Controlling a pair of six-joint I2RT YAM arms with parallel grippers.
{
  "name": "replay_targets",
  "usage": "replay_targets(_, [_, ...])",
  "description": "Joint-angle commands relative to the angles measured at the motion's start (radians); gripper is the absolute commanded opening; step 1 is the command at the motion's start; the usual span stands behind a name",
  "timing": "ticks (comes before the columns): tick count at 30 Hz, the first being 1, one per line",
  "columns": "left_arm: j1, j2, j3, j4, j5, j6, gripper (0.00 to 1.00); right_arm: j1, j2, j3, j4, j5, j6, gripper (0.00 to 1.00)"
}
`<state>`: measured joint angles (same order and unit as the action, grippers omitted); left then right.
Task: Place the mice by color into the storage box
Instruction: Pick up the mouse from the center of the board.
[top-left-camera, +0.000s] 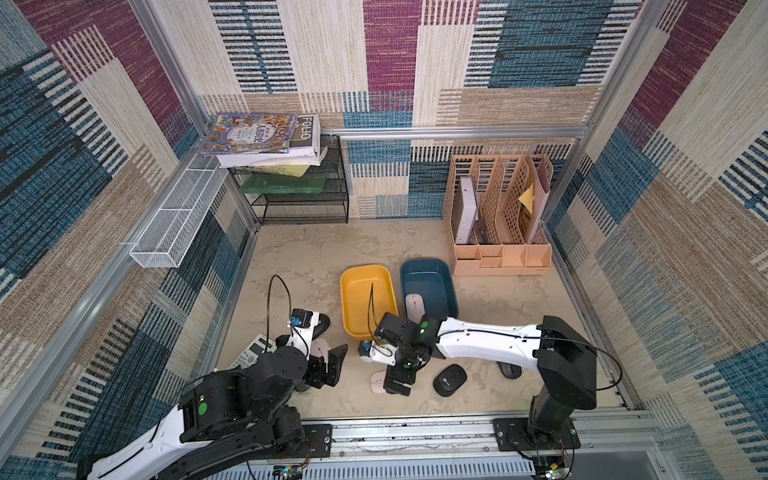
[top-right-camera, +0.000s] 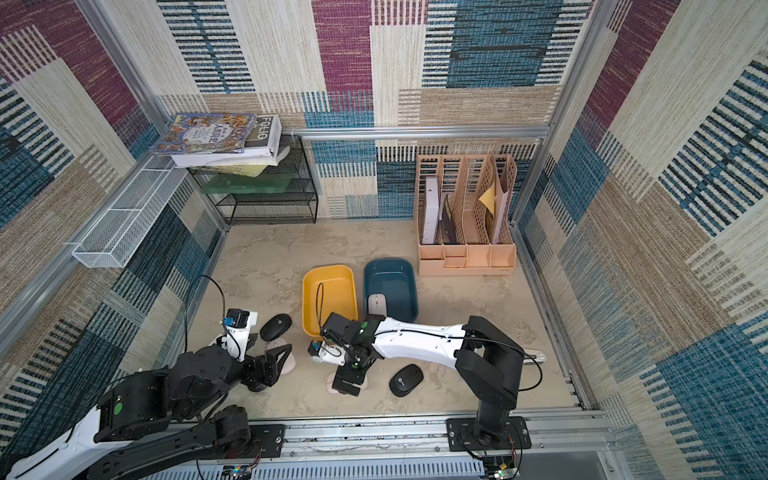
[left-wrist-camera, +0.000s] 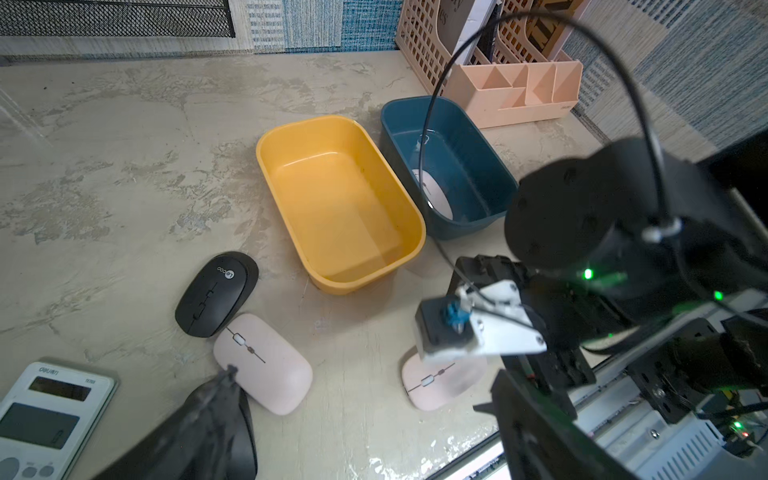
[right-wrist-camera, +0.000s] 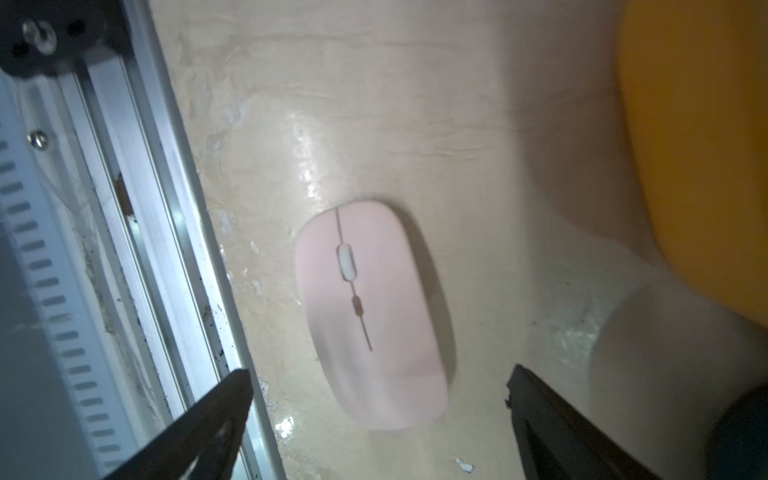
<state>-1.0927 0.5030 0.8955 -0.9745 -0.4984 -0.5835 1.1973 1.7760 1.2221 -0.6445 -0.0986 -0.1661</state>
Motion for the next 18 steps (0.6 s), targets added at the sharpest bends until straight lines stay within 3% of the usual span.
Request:
replay_targets(1, [0.000, 0.026, 0.014, -0.005, -0.012, 0.003, 0.99, 0.029, 0.018, 0.012, 0.007, 0.105, -0.141, 1.00])
replay_targets(18, [0.000, -0.024, -0.013, -0.050, -0.054, -0.015, 0.99, 0.035, 0.098, 0.020, 0.034, 0.075, -0.196, 1.00])
